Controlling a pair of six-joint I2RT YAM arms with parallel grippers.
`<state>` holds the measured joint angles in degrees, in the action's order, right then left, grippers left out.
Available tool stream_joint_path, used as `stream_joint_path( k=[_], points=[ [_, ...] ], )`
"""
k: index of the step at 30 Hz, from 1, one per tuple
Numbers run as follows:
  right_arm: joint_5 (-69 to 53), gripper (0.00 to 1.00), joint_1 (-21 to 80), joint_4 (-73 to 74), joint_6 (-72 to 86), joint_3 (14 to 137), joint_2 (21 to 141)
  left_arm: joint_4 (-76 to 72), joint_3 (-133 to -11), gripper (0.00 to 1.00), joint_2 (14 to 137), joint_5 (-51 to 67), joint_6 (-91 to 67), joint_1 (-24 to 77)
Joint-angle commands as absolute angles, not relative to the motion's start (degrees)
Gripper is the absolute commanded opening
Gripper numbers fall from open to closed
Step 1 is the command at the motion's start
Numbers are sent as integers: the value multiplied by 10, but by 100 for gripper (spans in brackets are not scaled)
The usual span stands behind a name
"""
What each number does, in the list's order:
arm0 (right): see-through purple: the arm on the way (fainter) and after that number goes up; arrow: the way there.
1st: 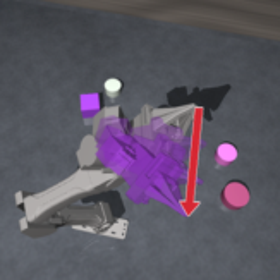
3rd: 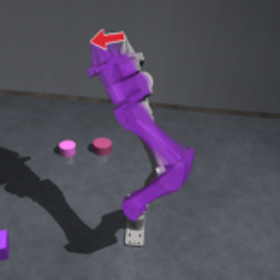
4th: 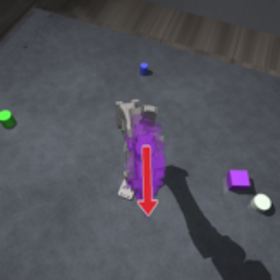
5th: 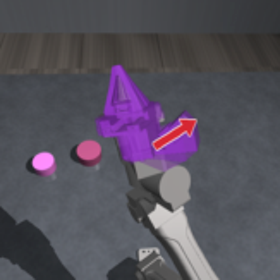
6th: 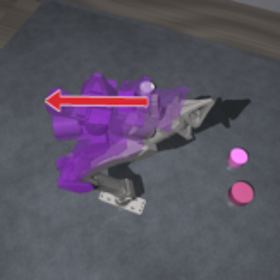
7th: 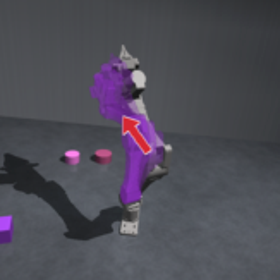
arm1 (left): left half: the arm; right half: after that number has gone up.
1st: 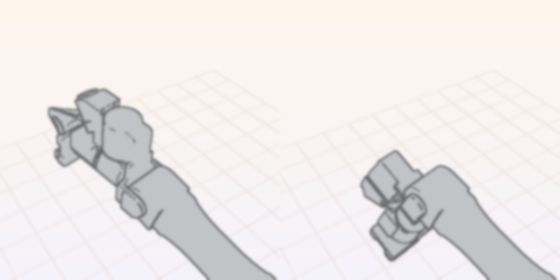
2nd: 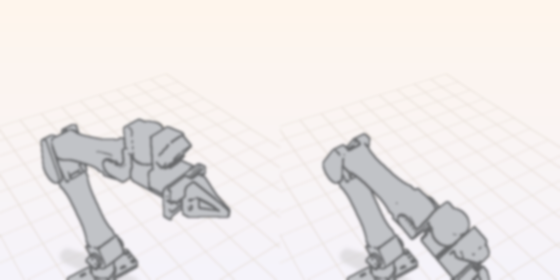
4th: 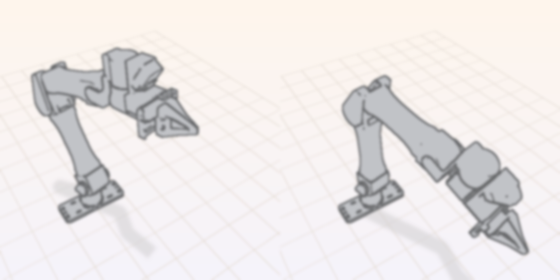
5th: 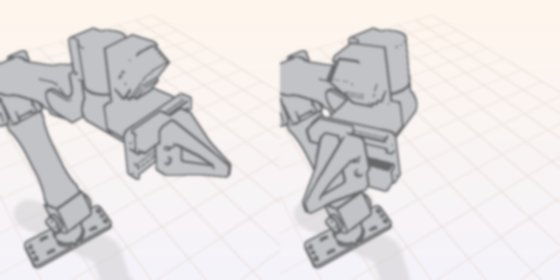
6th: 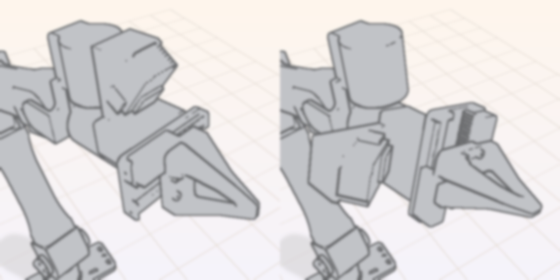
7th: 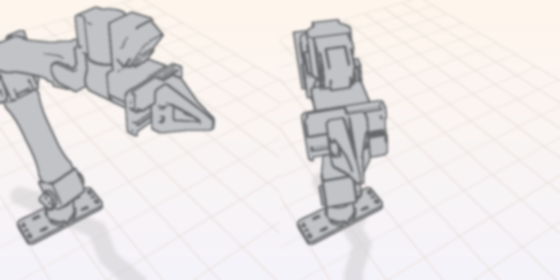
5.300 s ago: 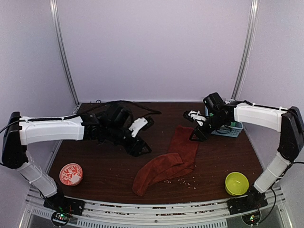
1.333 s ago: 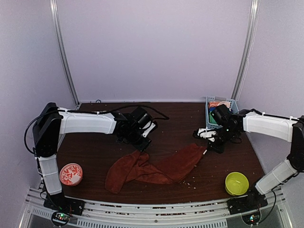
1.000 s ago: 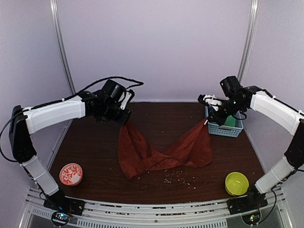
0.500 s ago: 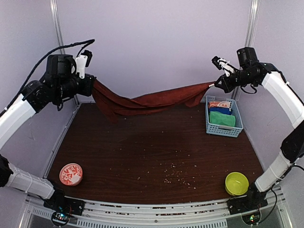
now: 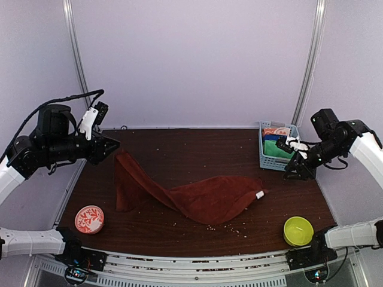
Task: Roll the towels
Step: Adjust the towel at the center of the board, then pick up the towel from the center of the board.
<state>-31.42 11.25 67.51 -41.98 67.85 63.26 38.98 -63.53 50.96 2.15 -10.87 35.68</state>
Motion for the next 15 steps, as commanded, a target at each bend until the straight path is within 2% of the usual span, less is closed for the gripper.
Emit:
stream_joint_path(
  k=[1,3,5,8,10,12,15],
  points=[
    [-326,39,111,773,-509,687,646,392,-637,38,496,110,-116,357],
    [-334,41,111,771,-509,702,660,366,-628,49,485,151,-109,357],
    [-334,42,111,746,-493,707,676,340,-616,54,480,171,-106,357],
    [-309,42,112,668,-439,699,711,353,-610,61,508,52,-145,356],
    [-277,42,112,610,-376,691,735,399,-623,64,577,-38,-174,356],
    [-249,41,115,579,-344,690,768,451,-640,62,650,-84,-210,350],
    [-240,39,121,546,-314,687,820,473,-644,47,738,-51,-228,345]
  ],
)
